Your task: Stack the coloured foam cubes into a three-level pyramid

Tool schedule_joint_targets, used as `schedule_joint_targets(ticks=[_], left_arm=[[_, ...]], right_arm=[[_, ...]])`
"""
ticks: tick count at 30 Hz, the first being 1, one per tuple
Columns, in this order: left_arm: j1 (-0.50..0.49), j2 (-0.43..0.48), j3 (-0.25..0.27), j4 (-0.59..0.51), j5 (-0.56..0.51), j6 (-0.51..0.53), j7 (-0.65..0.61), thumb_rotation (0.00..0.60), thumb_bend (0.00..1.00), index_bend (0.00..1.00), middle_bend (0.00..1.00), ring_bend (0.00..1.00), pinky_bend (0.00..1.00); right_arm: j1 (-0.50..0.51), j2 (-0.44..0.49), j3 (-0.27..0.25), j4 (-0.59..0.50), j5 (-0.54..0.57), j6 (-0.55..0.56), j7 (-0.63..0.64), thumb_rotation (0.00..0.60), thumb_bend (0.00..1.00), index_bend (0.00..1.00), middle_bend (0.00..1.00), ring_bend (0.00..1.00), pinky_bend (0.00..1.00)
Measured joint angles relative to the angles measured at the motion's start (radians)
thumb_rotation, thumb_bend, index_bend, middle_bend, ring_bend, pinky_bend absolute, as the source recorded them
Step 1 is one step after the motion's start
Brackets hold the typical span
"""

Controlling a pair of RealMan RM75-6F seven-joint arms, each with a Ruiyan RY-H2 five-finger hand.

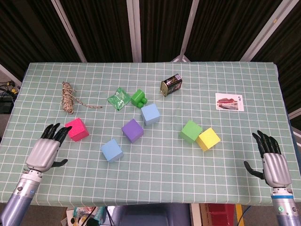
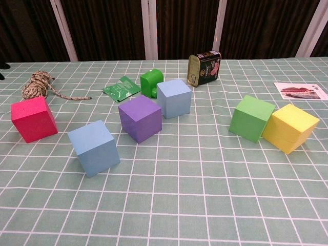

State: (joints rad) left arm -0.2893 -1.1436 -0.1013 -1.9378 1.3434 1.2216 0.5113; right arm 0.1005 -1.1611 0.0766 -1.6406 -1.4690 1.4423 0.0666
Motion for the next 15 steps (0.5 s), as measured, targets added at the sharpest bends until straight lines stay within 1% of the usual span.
schedule_joint_targets(ticks=[7, 15], left_arm=[[-0.089, -0.053, -0.020, -0.066, -0.130, -0.070, 0.183, 0.600, 0.17, 0.04, 0.19, 0.00, 0.00], [-0.198, -0.158, -0.033, -0.079, -0.244, -0.117, 0.331, 0.600, 0.19, 0.03, 0.16, 0.00, 0.00]], right_arm=[[0.001, 0.002, 0.001, -0.002, 0.004, -0.004, 0.008, 0.600, 0.31, 0.00, 0.00, 0.00, 0.00], [0.001, 0.005, 0.002, -0.006, 0.010, -0.009, 0.019, 0.600, 0.31, 0.00, 0.00, 0.00, 0.00]])
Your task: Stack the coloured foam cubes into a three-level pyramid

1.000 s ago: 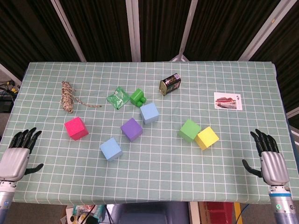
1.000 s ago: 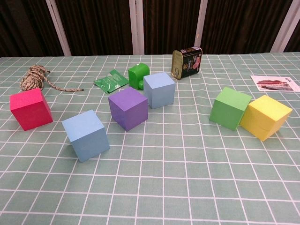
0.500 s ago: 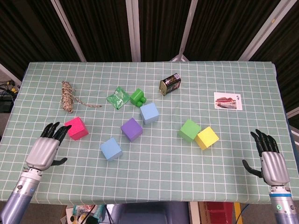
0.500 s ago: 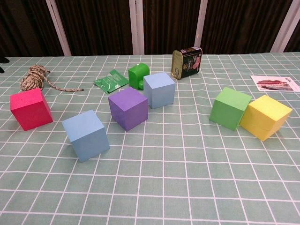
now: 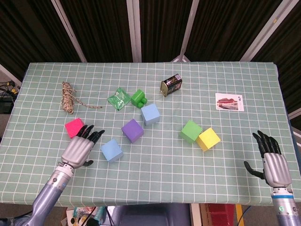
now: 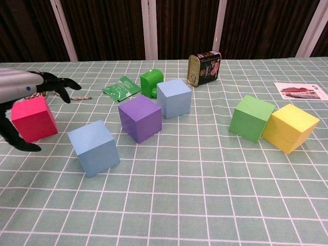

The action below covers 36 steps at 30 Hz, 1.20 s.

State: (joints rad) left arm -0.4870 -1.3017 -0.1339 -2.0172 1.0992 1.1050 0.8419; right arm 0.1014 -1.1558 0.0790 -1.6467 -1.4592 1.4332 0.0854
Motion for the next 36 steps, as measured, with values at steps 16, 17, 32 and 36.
schedule_joint_targets(ticks=[16, 17, 32, 36], left_arm=[[-0.198, -0.064, 0.008, 0.053, -0.121, -0.138, 0.097, 0.600, 0.33, 0.01, 0.14, 0.00, 0.00], [-0.205, -0.066, 0.009, 0.056, -0.129, -0.141, 0.100, 0.600, 0.33, 0.01, 0.14, 0.00, 0.00], [-0.296, -0.003, 0.017, 0.034, -0.208, -0.166, 0.068, 0.600, 0.26, 0.00, 0.10, 0.00, 0.00], [-0.306, 0.022, 0.015, 0.017, -0.194, -0.154, 0.039, 0.600, 0.23, 0.00, 0.10, 0.00, 0.00]], right_arm=[[0.001, 0.006, 0.006, -0.006, 0.017, -0.011, 0.022, 0.600, 0.31, 0.00, 0.00, 0.00, 0.00], [0.001, 0.006, 0.006, -0.007, 0.018, -0.011, 0.023, 0.600, 0.31, 0.00, 0.00, 0.00, 0.00], [0.003, 0.003, 0.011, -0.006, 0.027, -0.017, 0.029, 0.600, 0.31, 0.00, 0.00, 0.00, 0.00], [0.003, 0.002, 0.011, -0.007, 0.026, -0.015, 0.026, 0.600, 0.31, 0.00, 0.00, 0.00, 0.00]])
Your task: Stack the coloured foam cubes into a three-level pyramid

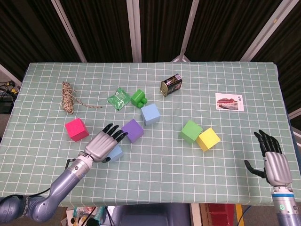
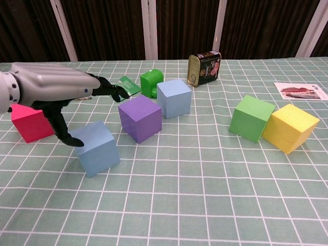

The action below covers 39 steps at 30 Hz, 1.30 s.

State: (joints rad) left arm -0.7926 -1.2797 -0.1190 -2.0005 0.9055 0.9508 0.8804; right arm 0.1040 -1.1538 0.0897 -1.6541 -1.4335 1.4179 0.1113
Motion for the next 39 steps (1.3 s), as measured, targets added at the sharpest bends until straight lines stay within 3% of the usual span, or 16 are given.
schedule_joint_targets(ticks=[12, 25, 39], left_arm=[[-0.055, 0.052, 0.051, -0.003, -0.028, -0.036, 0.011, 0.600, 0.18, 0.00, 0.14, 0.00, 0.00], [-0.108, 0.066, 0.089, -0.004, -0.070, -0.047, 0.035, 0.600, 0.17, 0.00, 0.12, 0.00, 0.00], [-0.139, 0.026, 0.129, 0.037, -0.098, -0.034, 0.025, 0.600, 0.17, 0.00, 0.14, 0.00, 0.00]], right_arm=[[0.001, -0.003, 0.001, 0.001, 0.001, -0.001, -0.003, 0.600, 0.31, 0.00, 0.00, 0.00, 0.00], [0.001, -0.006, 0.003, 0.002, 0.008, -0.002, -0.007, 0.600, 0.31, 0.00, 0.00, 0.00, 0.00], [0.002, -0.009, 0.005, 0.004, 0.013, -0.005, -0.011, 0.600, 0.31, 0.00, 0.00, 0.00, 0.00]])
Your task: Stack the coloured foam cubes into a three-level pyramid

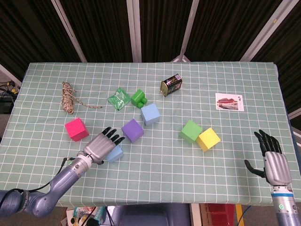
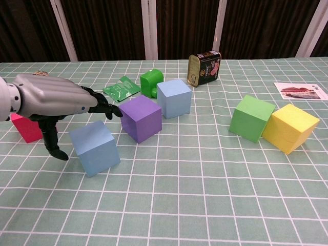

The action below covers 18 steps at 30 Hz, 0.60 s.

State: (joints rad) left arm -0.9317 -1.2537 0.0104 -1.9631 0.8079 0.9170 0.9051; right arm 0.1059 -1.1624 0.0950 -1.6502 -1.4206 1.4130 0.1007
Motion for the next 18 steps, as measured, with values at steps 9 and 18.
schedule_joint_targets(ticks=[9, 18], left_arm=[[-0.008, -0.040, 0.018, 0.020, 0.005, 0.025, -0.012, 0.600, 0.17, 0.04, 0.38, 0.00, 0.00], [0.013, -0.073, 0.016, 0.024, -0.002, 0.103, -0.039, 0.600, 0.28, 0.09, 0.50, 0.04, 0.00]], right_arm=[[0.000, 0.000, 0.001, 0.000, 0.003, -0.001, 0.001, 0.600, 0.31, 0.00, 0.00, 0.00, 0.00], [0.000, 0.000, 0.001, -0.002, 0.002, -0.001, 0.002, 0.600, 0.31, 0.00, 0.00, 0.00, 0.00]])
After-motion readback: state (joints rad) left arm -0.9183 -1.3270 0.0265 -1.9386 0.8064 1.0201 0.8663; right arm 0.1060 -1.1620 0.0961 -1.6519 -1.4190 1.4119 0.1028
